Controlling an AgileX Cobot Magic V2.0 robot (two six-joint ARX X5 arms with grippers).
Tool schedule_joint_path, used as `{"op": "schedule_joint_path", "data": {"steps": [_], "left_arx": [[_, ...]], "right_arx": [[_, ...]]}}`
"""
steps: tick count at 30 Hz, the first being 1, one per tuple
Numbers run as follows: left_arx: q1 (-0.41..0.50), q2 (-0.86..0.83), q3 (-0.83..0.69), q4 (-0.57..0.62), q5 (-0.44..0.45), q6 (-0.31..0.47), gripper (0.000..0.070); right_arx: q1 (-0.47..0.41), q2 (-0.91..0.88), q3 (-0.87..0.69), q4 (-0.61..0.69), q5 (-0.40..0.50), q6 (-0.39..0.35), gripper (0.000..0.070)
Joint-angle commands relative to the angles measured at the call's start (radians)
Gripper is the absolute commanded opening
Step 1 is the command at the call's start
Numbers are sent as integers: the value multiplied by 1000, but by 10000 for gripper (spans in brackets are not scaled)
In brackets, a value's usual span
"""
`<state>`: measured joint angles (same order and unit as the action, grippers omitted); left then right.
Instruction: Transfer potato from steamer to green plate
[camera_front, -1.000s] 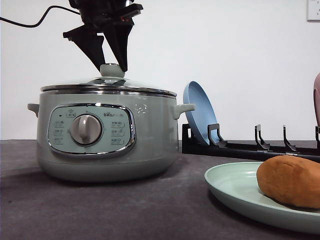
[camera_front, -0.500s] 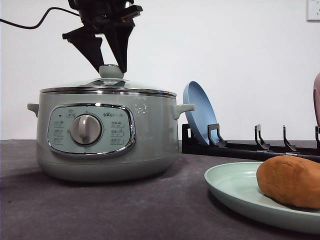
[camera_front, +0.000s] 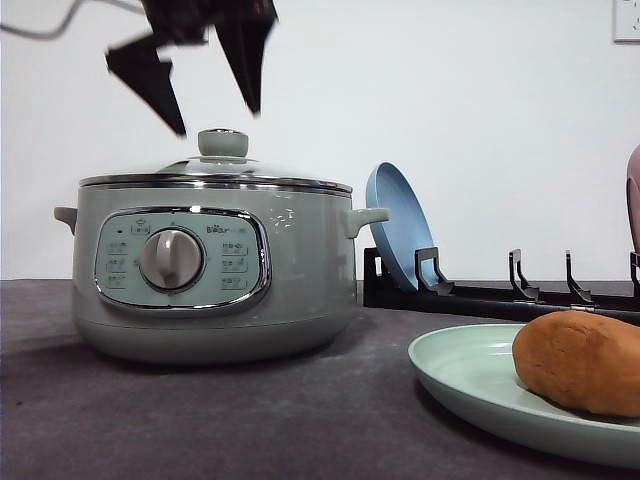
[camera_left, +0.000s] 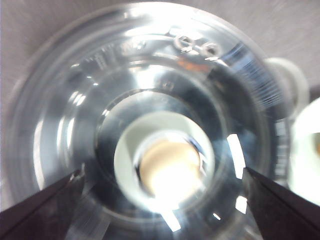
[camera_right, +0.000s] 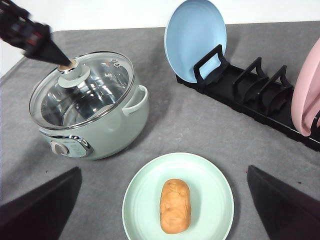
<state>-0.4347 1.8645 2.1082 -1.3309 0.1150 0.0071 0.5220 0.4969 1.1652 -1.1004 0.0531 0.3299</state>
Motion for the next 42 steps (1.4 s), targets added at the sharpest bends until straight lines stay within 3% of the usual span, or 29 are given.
{"op": "schedule_joint_path", "data": {"steps": [1, 17, 23, 31, 37, 42], "left_arx": [[-4, -28, 29, -3, 5, -16, 649], [-4, -366, -36, -16, 5, 9, 647], [-4, -609, -312, 116, 5, 43, 647], [-4, -992, -762, 341, 19, 33, 646], [-4, -1237, -1029, 490, 51, -86, 646], [-4, -1339, -1114, 509, 50, -133, 641]], "right_arx": [[6, 3, 15, 7, 1, -3, 700], [6, 3, 15, 7, 0, -30, 700], [6, 3, 15, 7, 0, -31, 700], [6, 3, 15, 7, -1, -53, 700], [6, 3, 15, 7, -1, -75, 700], [6, 3, 15, 7, -4, -99, 700]]}}
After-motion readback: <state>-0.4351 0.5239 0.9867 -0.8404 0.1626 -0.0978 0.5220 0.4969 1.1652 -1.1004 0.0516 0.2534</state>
